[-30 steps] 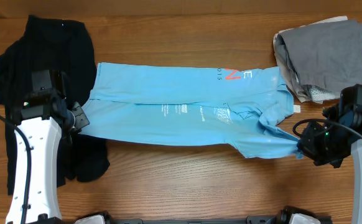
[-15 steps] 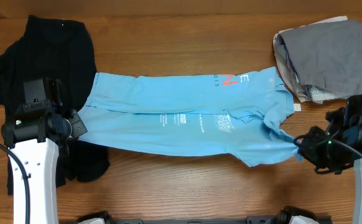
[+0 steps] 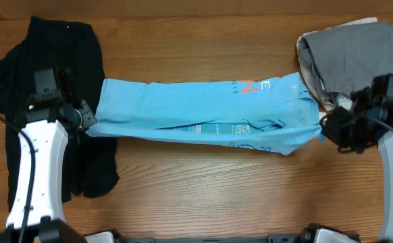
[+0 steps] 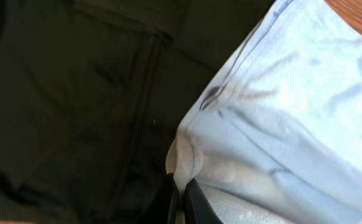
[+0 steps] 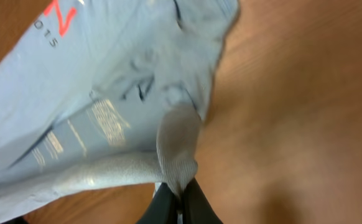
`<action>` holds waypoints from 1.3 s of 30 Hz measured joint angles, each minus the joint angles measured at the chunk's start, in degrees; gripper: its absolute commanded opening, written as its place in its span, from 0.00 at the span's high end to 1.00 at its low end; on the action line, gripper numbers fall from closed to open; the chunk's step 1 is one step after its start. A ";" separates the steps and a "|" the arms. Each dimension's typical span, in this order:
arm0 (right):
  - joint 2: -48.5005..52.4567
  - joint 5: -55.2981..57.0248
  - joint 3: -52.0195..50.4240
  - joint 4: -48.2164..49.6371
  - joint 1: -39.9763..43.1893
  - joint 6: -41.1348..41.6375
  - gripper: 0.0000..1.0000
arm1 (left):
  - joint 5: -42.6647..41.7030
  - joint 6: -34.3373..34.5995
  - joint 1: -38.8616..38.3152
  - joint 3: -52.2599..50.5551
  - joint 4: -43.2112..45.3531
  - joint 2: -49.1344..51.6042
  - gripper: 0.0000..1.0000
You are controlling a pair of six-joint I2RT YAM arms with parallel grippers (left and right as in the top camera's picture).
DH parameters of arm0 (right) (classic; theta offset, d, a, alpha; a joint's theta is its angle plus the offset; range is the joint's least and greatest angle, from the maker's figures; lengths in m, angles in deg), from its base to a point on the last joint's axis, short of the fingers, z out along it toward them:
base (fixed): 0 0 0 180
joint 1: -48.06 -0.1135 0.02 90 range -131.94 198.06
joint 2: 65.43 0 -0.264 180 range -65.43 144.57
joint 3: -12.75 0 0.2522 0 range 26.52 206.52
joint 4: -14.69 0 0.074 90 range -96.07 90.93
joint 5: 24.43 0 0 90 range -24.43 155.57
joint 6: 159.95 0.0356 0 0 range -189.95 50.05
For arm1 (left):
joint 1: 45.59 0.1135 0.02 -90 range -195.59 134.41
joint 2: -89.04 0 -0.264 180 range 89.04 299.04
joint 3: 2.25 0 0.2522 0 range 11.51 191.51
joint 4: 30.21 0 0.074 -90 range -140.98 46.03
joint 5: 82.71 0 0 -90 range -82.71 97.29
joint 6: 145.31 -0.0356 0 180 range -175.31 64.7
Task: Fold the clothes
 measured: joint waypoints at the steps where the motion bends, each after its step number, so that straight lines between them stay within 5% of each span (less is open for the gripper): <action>1: 1.33 -0.42 0.00 1.38 0.00 -0.09 0.96 | -0.02 0.00 0.00 0.00 0.94 1.01 0.95; 16: 12.76 -4.42 0.00 24.09 -5.11 -0.02 0.96 | -3.17 -0.02 0.00 0.00 12.83 11.15 0.96; 34: 22.25 -2.32 0.04 28.55 -6.51 1.27 0.96 | -5.16 -0.02 -0.50 0.00 18.36 14.93 0.96; 35: 22.25 -2.25 0.04 28.55 -6.51 1.25 0.96 | -5.16 -0.02 -0.50 0.00 18.60 14.93 0.91; 38: 22.25 -2.16 0.04 28.52 -6.51 1.31 0.49 | -5.16 -0.28 -0.50 0.00 18.80 14.93 0.38; 39: 22.25 -2.05 0.04 28.55 -6.49 1.38 0.37 | -5.16 -0.37 -0.50 0.00 18.82 14.93 0.27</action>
